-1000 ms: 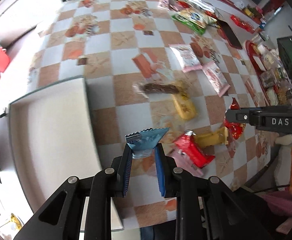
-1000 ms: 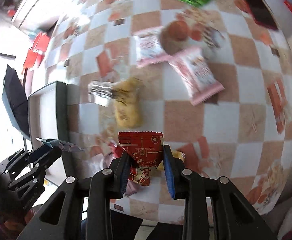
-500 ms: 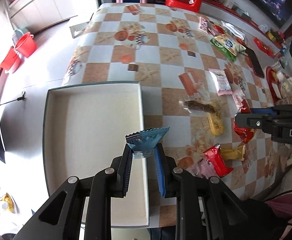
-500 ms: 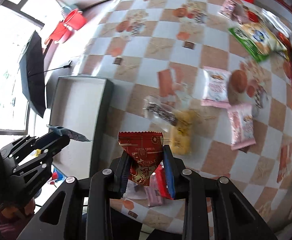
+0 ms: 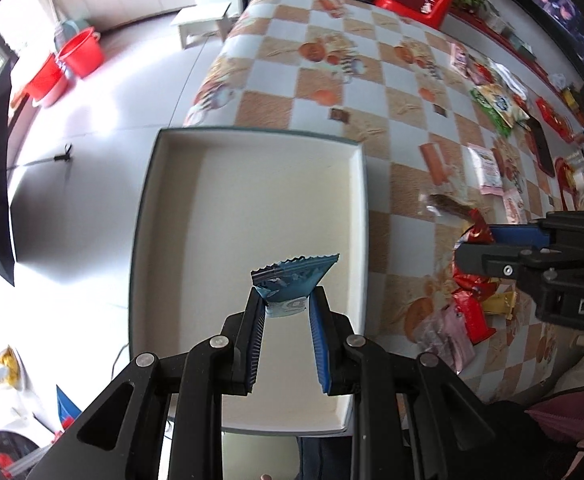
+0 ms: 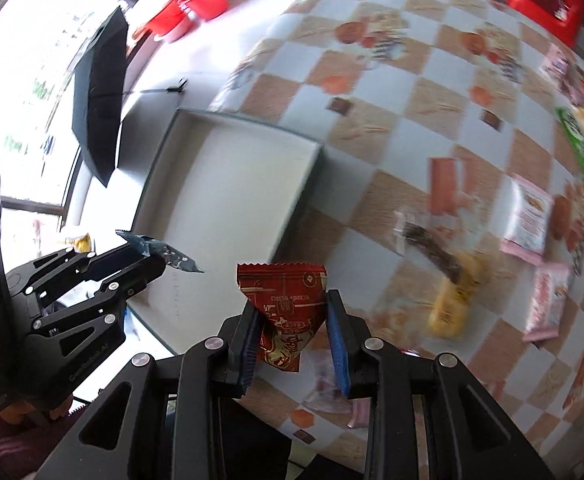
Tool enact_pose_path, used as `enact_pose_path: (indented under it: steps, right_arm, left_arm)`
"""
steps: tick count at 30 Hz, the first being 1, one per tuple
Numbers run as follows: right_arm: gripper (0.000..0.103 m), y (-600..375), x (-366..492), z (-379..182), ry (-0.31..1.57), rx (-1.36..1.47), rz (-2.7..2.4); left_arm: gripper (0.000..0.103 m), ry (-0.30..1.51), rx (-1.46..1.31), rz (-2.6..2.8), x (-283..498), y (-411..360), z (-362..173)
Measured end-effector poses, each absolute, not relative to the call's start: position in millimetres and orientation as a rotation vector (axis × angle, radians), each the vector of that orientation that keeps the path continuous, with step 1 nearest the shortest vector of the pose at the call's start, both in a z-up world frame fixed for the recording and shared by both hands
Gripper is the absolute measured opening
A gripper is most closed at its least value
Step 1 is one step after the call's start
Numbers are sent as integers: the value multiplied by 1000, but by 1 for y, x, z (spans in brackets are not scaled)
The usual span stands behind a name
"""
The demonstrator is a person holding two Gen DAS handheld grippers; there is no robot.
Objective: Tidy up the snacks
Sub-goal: 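Carry the blue bar and red packet to the white tray and release both, then move both tools back over the snacks on the table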
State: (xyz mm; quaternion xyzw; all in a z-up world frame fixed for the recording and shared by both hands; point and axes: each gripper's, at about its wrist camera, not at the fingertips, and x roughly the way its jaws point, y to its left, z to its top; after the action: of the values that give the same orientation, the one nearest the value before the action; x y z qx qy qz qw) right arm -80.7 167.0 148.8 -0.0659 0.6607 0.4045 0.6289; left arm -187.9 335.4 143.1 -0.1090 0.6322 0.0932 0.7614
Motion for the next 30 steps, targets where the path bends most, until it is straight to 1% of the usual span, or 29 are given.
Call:
enact_pose_path:
  steps: [8, 9, 10, 11, 12, 13, 14, 19, 23, 30]
  right_arm:
    - [33, 229, -99, 138, 1546, -214, 1019]
    - [33, 236, -101, 134, 1564, -228, 1028]
    - [38, 242, -103, 129, 1586, -241, 1028]
    - [50, 245, -105, 125, 1600, -256, 1019]
    - [86, 245, -106, 122, 1606, -282, 1001]
    - [103, 243, -107, 121, 1597, -299, 989]
    - [103, 238, -106, 121, 1578, -305, 981]
    - [103, 187, -88, 106, 1595, -302, 815]
    - [103, 124, -77, 84, 1634, -234, 679]
    - [103, -2, -82, 29, 1772, -3, 387]
  left_arm:
    - [25, 1445, -292, 217, -203, 363, 120]
    - [29, 1460, -292, 219, -203, 363, 116]
    - [34, 1483, -283, 224, -203, 363, 111]
    - [50, 1492, -275, 224, -203, 362, 109]
    - [67, 1494, -269, 224, -202, 360, 109]
    - [73, 1484, -266, 217, -200, 357, 109]
    - [79, 1476, -258, 212, -198, 354, 111]
    - [79, 1493, -146, 125, -180, 324, 109]
    - [79, 1460, -18, 48, -166, 292, 115]
    - [79, 1413, 204, -139, -158, 234, 121]
